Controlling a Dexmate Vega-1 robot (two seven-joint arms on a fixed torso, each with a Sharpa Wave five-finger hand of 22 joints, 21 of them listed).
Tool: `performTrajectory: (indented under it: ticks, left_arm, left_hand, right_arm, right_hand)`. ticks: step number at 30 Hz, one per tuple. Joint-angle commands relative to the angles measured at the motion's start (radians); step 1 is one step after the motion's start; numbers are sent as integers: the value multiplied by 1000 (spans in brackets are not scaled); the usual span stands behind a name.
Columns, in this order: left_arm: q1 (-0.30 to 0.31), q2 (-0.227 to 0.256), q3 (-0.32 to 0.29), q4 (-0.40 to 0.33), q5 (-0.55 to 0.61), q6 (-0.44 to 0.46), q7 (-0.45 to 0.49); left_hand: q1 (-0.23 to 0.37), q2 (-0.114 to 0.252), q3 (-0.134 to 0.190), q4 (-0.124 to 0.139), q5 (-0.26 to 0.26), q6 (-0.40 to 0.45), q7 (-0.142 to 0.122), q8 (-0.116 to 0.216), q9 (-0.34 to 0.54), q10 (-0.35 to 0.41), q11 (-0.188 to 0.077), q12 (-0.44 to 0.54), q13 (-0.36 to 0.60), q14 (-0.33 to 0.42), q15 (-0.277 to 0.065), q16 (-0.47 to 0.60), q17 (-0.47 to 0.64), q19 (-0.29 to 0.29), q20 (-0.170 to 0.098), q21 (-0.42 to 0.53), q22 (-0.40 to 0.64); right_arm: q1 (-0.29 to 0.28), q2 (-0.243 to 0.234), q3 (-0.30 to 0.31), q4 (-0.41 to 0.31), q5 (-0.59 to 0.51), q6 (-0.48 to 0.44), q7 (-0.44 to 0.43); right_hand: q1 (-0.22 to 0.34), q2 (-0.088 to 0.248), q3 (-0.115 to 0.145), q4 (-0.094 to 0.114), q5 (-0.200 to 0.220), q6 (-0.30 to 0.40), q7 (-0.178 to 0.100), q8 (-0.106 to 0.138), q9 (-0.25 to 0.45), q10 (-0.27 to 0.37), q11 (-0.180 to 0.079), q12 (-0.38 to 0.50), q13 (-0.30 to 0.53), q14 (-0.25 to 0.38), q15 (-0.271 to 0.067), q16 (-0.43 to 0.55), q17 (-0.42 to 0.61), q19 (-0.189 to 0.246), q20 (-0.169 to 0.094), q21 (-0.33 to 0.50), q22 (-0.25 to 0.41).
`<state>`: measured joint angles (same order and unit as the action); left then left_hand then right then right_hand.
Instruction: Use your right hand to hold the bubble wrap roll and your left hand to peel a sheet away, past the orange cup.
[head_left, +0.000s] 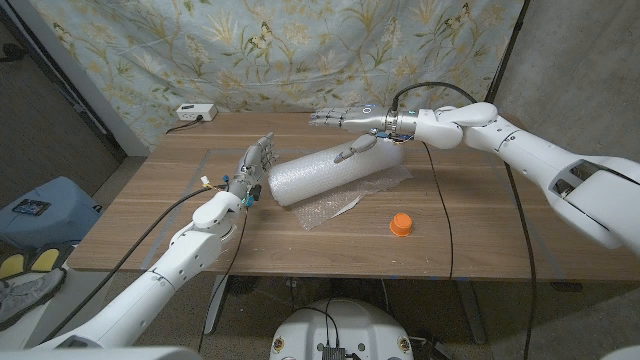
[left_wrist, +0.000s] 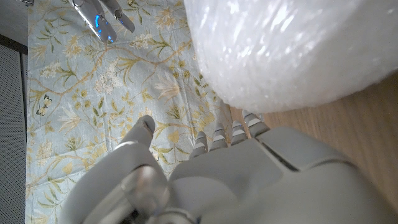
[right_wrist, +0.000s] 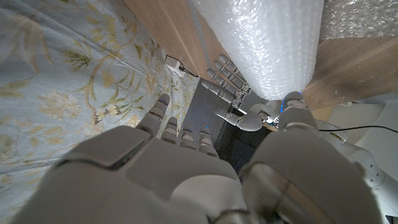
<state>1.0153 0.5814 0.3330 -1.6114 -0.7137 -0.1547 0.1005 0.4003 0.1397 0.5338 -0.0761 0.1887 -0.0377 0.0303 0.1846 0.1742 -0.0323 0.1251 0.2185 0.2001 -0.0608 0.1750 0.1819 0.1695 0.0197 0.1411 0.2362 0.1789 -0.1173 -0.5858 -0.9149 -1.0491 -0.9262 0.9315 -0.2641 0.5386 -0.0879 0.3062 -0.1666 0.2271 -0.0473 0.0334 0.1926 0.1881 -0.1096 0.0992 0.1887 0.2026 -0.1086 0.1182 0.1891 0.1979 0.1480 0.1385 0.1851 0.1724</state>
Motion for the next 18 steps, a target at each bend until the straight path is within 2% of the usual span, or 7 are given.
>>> performTrajectory:
  ticks: [1, 7, 18]
  left_arm:
    - [-16, -8, 5, 15, -12, 11, -8]
    - [-23, -13, 6, 30, -16, 2, -23]
    - [-22, -16, 1, 48, -29, -7, -39]
  left_hand:
    - [-3, 9, -1, -5, 6, 6, 6, 1, 4, 5, 8, 2, 3, 1, 8, 1, 6, 6, 3, -6, 5]
    - [-4, 10, -1, -6, 6, 6, 7, 0, 4, 7, 9, 2, 3, 2, 8, 1, 6, 7, 3, -6, 5]
    - [-5, 10, 0, -8, 7, 7, 7, 1, 4, 6, 8, 2, 3, 3, 9, 2, 6, 9, 2, -7, 5]
  right_arm:
    - [83, 19, -87, 94, 3, -16, -1]
    - [89, 8, -98, 84, 37, -31, 45]
    - [39, -33, -71, -33, 108, -91, 202]
  right_hand:
    - [1, -13, 3, 7, 9, 9, -5, 8, 5, 2, -6, 8, 2, -1, 4, 8, 4, -1, 17, 6, 0]
    - [1, -14, 3, 7, 11, 8, -6, 7, 5, 3, -4, 10, 3, -1, 9, 8, 4, -3, 20, 6, 0]
    - [6, -14, 5, 8, 15, -8, -5, 1, 5, 2, 1, 11, 3, -2, 12, 9, 4, -5, 25, 5, 0]
